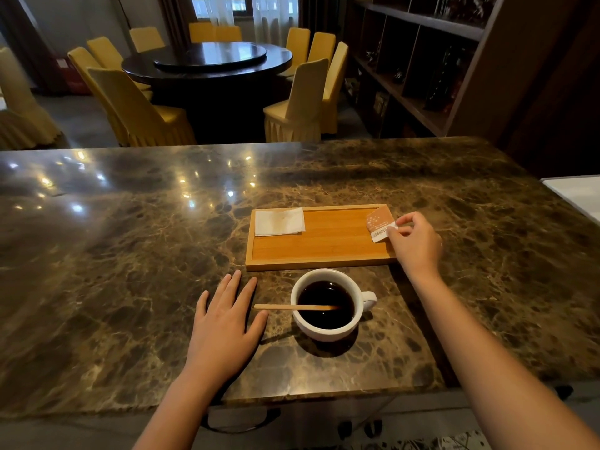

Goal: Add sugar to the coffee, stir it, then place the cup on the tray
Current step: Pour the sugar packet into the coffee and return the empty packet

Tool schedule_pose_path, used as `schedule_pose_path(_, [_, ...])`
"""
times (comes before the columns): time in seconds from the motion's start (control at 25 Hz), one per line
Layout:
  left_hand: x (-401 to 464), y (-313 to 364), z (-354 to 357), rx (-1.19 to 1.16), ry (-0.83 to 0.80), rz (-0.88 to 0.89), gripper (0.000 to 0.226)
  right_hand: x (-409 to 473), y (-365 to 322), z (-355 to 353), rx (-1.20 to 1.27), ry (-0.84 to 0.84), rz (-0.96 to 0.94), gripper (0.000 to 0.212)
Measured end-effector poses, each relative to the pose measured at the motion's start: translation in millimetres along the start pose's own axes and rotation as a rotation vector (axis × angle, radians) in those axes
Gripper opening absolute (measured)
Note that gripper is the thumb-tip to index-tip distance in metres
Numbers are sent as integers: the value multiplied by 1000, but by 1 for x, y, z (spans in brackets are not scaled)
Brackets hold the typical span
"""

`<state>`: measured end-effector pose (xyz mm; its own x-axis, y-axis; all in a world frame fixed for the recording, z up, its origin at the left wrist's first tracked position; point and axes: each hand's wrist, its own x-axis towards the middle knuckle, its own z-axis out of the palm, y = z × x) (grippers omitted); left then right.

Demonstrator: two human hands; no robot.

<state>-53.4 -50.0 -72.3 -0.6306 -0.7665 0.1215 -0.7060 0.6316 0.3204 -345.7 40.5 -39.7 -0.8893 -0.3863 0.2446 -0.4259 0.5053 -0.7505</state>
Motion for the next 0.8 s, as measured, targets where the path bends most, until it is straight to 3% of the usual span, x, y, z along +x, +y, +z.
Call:
schedule_pose_path(0.2, [1,0,0,4,-7,-1,74,1,1,5,-146,17,-95,16])
schedule_pose_path(0.28, [1,-1,0,-4,-5,-1,73,0,4,4,-226,10,-232,16])
schedule_pose_path(0.44, [1,0,0,-11,-7,2,73,-6,10,-1,-323,-258,-572,31])
schedule_pose_path(0.56, [1,-1,0,-12,-7,4,73,-8,11,-2,-418,-379,-580,38])
schedule_pose_path(0.8, [0,-1,0,0,-10,1,73,3,1,6,-447,-396,-529,40])
